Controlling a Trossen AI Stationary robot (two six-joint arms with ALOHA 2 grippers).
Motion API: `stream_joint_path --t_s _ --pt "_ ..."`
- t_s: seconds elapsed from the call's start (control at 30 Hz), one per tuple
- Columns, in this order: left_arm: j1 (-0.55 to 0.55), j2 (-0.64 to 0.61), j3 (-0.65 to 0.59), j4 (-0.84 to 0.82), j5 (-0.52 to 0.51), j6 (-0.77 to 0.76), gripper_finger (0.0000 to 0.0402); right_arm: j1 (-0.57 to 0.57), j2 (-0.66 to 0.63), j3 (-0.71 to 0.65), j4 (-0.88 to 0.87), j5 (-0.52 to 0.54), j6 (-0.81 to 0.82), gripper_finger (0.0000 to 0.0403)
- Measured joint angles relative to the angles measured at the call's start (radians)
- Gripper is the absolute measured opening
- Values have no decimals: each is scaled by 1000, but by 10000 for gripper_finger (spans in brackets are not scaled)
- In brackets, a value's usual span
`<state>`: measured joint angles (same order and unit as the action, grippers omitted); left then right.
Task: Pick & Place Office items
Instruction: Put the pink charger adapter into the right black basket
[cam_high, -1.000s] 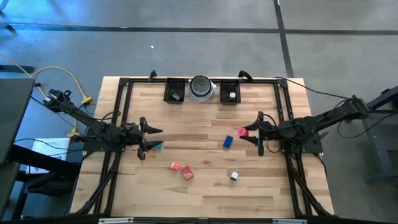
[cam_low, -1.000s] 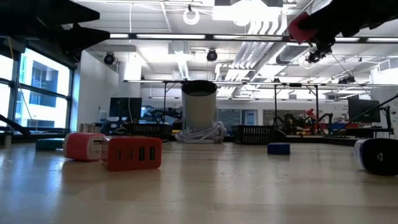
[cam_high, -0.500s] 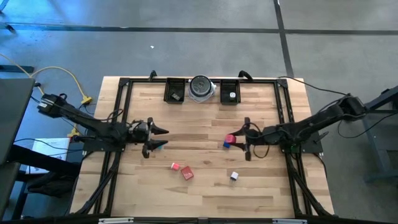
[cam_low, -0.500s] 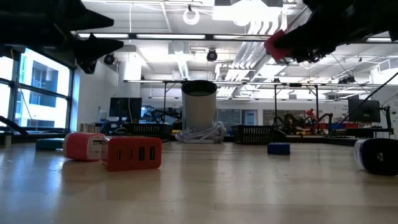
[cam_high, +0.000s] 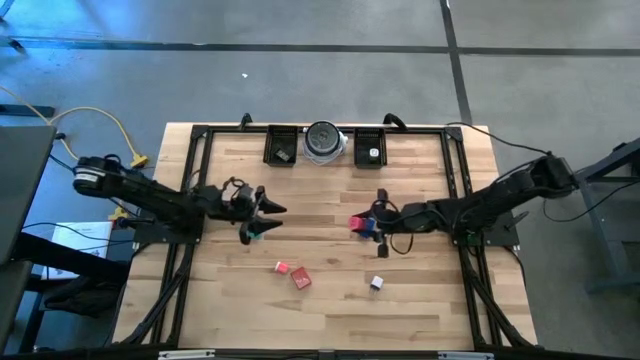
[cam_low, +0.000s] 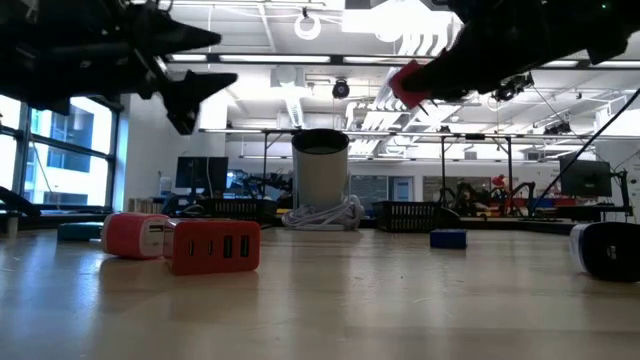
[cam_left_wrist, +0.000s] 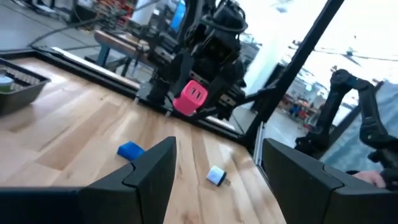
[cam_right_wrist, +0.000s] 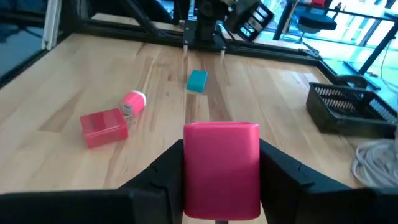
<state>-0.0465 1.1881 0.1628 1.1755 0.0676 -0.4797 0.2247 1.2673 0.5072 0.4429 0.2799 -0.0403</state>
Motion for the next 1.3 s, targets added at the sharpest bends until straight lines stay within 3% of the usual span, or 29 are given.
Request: stream_joint_path --t_s 0.3,0.7,0.87,1.07,1.3 --pt "25 171 112 -10 54 76 232 -35 36 107 -156 -1 -11 140" --pt "26 185 256 -289 -19 225 232 -36 35 131 -208 36 -15 140" --pt "49 185 311 -369 -12 180 232 -36 77 152 -237 72 -47 140" --pt "81 185 340 -367 53 91 232 -38 185 268 -343 150 -109 140" --pt "84 185 340 -368 55 11 232 -37 278 384 -398 247 -179 140"
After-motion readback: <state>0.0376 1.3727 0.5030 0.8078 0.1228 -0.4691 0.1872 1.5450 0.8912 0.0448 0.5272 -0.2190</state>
